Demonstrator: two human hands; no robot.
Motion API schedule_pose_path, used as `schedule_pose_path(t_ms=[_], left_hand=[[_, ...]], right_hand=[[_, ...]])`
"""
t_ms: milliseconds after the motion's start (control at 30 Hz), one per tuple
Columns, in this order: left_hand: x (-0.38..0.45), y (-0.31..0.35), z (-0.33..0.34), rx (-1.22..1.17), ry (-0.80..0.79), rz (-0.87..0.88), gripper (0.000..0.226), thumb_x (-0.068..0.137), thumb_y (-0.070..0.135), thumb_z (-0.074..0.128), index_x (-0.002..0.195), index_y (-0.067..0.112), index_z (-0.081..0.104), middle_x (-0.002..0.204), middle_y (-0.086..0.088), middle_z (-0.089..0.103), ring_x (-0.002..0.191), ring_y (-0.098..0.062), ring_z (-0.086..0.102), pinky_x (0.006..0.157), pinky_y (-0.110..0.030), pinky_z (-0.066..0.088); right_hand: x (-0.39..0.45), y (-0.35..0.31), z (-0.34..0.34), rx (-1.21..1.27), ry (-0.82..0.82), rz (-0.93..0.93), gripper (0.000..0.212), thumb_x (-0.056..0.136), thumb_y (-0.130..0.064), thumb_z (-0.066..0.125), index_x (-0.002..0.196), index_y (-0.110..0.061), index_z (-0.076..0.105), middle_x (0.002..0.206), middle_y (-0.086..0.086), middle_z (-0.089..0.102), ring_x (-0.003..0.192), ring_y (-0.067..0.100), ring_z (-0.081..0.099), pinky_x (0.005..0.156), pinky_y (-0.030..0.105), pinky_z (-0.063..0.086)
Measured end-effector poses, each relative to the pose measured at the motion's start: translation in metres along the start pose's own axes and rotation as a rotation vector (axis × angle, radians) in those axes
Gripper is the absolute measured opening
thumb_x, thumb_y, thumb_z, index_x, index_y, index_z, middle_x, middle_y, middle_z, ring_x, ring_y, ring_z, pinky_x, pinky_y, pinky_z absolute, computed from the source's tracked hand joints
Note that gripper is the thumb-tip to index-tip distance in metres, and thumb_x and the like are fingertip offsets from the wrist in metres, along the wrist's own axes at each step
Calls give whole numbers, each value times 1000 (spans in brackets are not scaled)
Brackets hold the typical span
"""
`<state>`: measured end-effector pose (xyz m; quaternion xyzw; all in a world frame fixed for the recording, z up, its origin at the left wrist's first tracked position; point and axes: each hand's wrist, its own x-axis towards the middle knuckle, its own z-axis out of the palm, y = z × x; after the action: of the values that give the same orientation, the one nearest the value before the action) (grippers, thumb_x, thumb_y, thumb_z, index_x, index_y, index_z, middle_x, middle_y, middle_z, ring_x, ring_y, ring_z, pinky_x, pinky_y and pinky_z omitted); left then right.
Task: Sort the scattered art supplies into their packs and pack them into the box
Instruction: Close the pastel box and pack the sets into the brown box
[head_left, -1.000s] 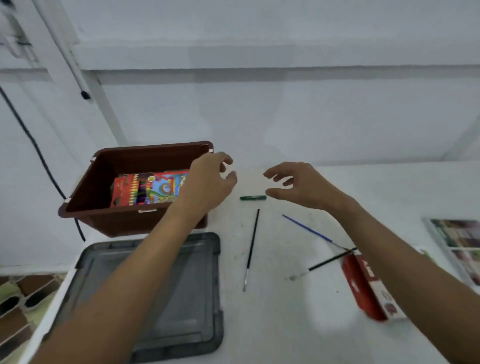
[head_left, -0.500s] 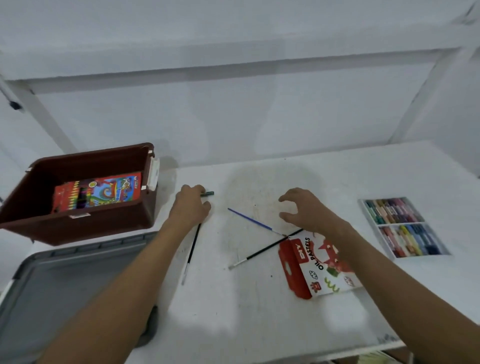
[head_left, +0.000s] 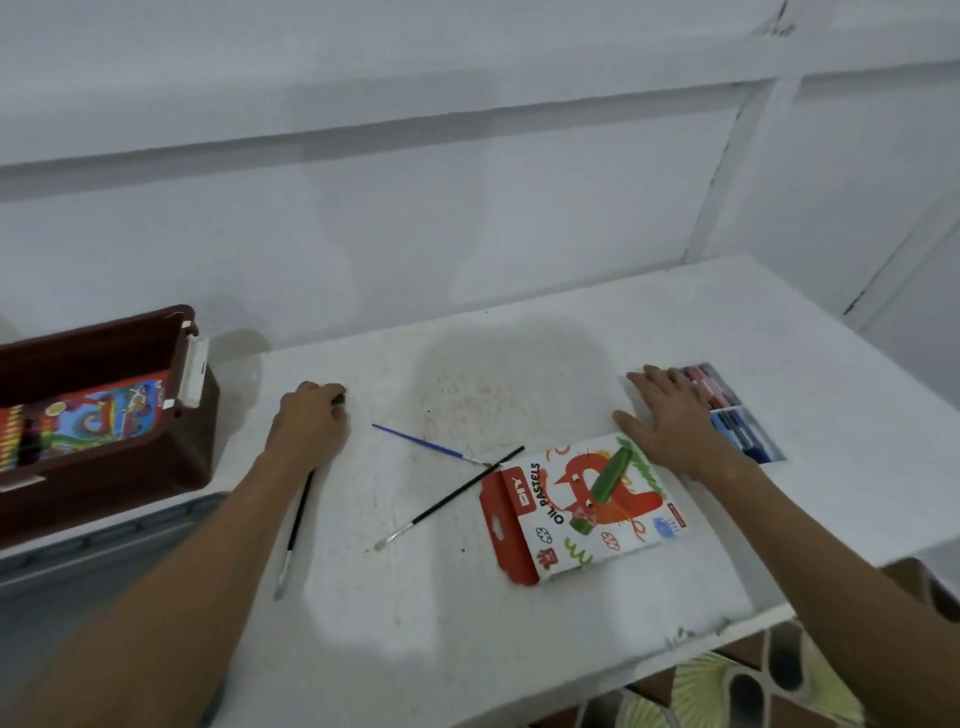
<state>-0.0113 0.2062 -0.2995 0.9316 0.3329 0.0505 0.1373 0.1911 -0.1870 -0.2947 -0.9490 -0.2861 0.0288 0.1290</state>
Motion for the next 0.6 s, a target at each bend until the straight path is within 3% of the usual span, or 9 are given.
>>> schedule_pose_path(t_ms=[267,400,500,600], left_hand=[[-10,36,11,-65,72,66,32,93,5,48,120,5,64,112,-19,60,105,-37,56,86,-39,46],[-14,72,19,-70,59,158,24,88,-3,48,102,1,68,97,-16,58,92,-34,58,74,-38,47],[-19,111,26,-114,59,258,23,90,-1,48,101,3,68,97,-14,58,91,-30,58,76,-36,47],[-30,162,34,-162,59,353,24,95,6,50,111,7,68,107,-12,60,97,-27,58,82,-34,48]], right_hand=[[5,-2,6,16,-58,-11,62,96,-44,42,148,-15,23,158,3,15,146,25,6,117,50,5],[8,2,6,82,-62,-32,63,96,-41,45,148,-13,24,158,5,16,146,25,7,116,48,5],[7,10,-1,177,7,-79,56,95,-31,51,143,-6,36,152,13,30,142,29,21,116,41,13],[-1,28,-11,173,65,-121,50,89,-29,50,128,3,53,134,20,52,127,35,44,111,39,25]])
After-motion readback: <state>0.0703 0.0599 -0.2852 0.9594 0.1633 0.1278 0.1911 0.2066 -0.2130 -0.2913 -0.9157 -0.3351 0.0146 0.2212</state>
